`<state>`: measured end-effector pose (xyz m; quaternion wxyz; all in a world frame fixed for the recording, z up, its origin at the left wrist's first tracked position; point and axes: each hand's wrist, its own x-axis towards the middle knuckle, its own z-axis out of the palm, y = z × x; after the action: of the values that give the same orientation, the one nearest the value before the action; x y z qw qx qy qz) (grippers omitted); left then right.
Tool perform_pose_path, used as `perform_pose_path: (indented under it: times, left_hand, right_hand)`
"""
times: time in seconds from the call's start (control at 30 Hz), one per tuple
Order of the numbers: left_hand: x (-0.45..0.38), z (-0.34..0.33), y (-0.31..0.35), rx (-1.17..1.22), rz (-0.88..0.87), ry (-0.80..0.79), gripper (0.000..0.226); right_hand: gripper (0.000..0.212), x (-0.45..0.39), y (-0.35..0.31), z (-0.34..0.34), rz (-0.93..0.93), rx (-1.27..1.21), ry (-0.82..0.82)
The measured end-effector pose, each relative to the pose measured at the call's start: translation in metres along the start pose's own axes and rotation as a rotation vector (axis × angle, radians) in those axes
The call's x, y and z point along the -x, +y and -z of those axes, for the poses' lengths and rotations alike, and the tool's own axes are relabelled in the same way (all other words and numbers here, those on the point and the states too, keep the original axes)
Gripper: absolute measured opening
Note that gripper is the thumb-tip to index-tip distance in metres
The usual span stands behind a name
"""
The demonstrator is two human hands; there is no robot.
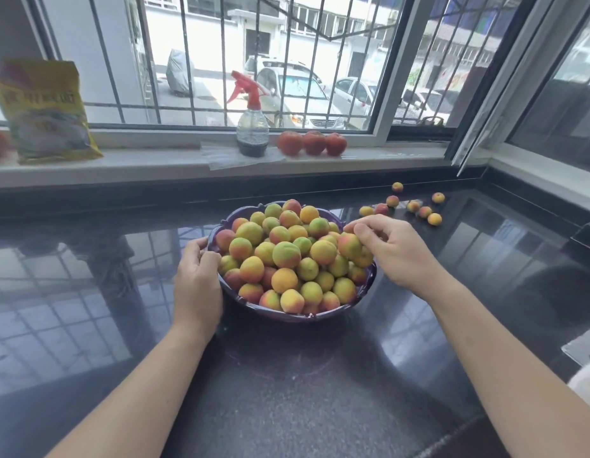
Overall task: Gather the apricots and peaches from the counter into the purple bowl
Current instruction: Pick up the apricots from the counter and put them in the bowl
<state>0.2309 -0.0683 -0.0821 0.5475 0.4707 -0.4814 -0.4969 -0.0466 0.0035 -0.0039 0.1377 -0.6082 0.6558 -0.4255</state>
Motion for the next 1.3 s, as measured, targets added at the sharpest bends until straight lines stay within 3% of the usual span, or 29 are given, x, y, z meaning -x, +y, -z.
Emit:
perform_pose_path:
  times: [0.17, 0.3, 0.43, 0.6, 0.73, 1.0, 1.1, 1.17, 1.23, 1.3]
  left_hand:
    - [0.003, -0.002, 0.004, -0.015, -0.004, -0.004, 0.034]
    - [0.002, -0.001, 0.003, -0.012, -0.005, 0.009, 0.035]
    - [0.001, -0.001, 0.003, -0.012, 0.002, 0.011, 0.035]
    - [0.002, -0.001, 0.005, -0.009, -0.012, 0.013, 0.035]
    - [0.001, -0.001, 0.002, 0.002, -0.012, 0.0, 0.034]
    - [-0.005, 0.001, -0.003, 0.027, -0.008, -0.012, 0.035]
    - [-0.006, 0.002, -0.004, 0.037, -0.009, -0.014, 0.034]
    - [-0.005, 0.002, -0.003, 0.046, -0.011, -0.014, 0.032]
    - [-0.003, 0.001, -0.002, 0.066, -0.012, -0.008, 0.028]
    - [-0.004, -0.001, -0.002, 0.102, -0.009, -0.001, 0.027]
  right_hand:
    - [0.018, 0.003, 0.007, -0.004, -0.002, -0.033, 0.086]
    - [0.021, 0.009, 0.004, -0.006, 0.025, -0.058, -0.059]
    - [0.028, 0.01, 0.006, -0.005, 0.063, -0.029, -0.104]
    - [0.022, -0.028, 0.001, -0.005, -0.001, -0.064, 0.063]
    - [0.017, -0.056, 0.011, -0.015, -0.074, 0.177, -0.07]
    - [0.023, -0.07, 0.016, -0.009, -0.214, -0.016, -0.207]
    - [0.026, -0.079, 0.049, -0.005, -0.274, -0.18, 0.029]
    - [0.022, -0.084, 0.085, -0.004, -0.303, -0.016, 0.247]
    - [0.03, -0.083, 0.122, -0.011, -0.329, 0.331, 0.247]
    - [0.041, -0.087, 0.141, -0.017, -0.339, 0.493, 0.201]
